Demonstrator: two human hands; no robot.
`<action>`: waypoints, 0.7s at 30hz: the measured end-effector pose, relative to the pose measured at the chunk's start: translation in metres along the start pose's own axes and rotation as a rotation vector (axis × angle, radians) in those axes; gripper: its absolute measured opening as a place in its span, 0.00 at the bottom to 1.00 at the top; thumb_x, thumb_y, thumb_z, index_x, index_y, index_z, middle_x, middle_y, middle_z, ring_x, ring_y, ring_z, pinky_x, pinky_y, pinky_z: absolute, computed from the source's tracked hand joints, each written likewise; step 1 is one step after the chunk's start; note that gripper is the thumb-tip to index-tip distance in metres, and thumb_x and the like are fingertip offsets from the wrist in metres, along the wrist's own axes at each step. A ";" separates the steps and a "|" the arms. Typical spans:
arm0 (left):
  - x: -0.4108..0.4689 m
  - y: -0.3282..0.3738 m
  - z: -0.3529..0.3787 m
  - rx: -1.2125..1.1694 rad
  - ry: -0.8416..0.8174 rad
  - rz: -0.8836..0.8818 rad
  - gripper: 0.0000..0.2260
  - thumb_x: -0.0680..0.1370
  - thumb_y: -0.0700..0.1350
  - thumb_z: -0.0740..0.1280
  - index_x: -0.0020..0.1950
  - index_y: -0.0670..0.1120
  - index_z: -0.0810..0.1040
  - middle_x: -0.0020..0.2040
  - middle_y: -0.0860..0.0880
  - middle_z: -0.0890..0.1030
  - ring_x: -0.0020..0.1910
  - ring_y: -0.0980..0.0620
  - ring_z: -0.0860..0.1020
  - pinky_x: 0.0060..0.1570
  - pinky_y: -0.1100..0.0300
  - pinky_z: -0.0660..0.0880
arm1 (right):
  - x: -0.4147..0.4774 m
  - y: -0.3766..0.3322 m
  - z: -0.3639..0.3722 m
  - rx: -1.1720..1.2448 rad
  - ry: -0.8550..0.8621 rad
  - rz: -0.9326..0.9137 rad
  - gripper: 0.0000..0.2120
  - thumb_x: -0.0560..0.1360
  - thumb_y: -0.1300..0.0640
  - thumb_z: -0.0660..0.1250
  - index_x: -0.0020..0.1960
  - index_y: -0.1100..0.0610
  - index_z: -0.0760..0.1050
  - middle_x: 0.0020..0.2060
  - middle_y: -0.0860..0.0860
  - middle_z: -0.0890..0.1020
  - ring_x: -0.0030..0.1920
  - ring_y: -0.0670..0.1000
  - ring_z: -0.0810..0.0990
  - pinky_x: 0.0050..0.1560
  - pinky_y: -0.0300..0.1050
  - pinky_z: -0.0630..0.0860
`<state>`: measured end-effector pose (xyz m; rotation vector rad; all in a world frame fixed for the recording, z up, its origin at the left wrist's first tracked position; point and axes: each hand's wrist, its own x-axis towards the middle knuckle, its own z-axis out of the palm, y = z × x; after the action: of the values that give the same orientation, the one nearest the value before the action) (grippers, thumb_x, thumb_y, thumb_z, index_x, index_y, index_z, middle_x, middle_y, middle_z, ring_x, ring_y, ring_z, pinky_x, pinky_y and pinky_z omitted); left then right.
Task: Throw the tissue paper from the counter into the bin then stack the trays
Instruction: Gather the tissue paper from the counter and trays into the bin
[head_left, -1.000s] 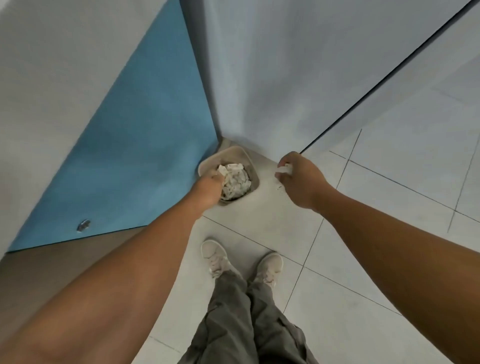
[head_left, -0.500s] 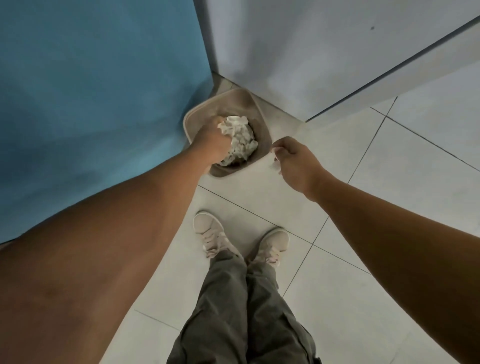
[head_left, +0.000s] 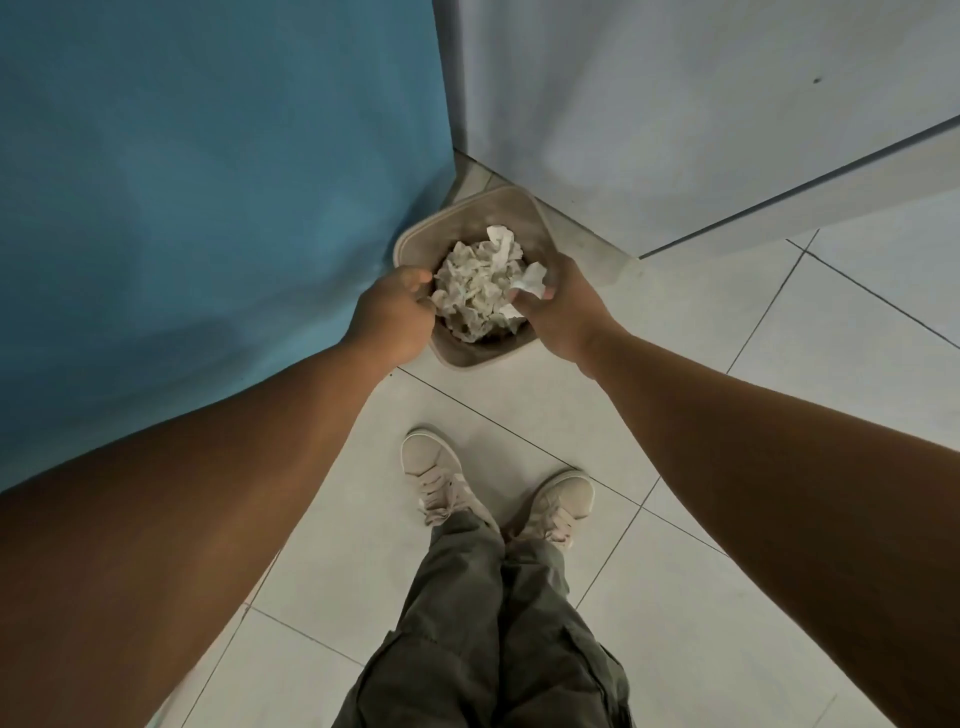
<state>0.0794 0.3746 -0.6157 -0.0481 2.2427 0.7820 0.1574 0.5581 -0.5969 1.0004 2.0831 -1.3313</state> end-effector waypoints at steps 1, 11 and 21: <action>-0.003 0.000 -0.002 0.007 0.000 0.011 0.18 0.79 0.41 0.63 0.69 0.47 0.73 0.67 0.48 0.77 0.66 0.50 0.75 0.64 0.60 0.69 | -0.002 0.001 0.001 -0.052 0.001 0.007 0.27 0.74 0.48 0.67 0.70 0.50 0.63 0.58 0.48 0.76 0.57 0.54 0.77 0.57 0.49 0.74; -0.074 0.069 -0.033 0.024 0.071 0.181 0.16 0.80 0.52 0.64 0.66 0.48 0.75 0.63 0.47 0.80 0.62 0.47 0.77 0.63 0.54 0.73 | -0.079 -0.027 -0.035 -0.270 -0.019 -0.188 0.30 0.70 0.42 0.68 0.69 0.47 0.67 0.62 0.50 0.76 0.62 0.54 0.75 0.61 0.50 0.74; -0.237 0.170 -0.105 0.178 0.229 0.292 0.19 0.80 0.51 0.63 0.70 0.49 0.71 0.65 0.47 0.76 0.66 0.45 0.70 0.63 0.51 0.71 | -0.236 -0.123 -0.130 -0.467 0.082 -0.422 0.26 0.79 0.45 0.62 0.74 0.53 0.65 0.73 0.54 0.67 0.73 0.54 0.62 0.71 0.48 0.60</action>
<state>0.1382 0.4088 -0.3141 0.2956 2.5654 0.7553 0.2082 0.5672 -0.3047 0.4376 2.5997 -0.9079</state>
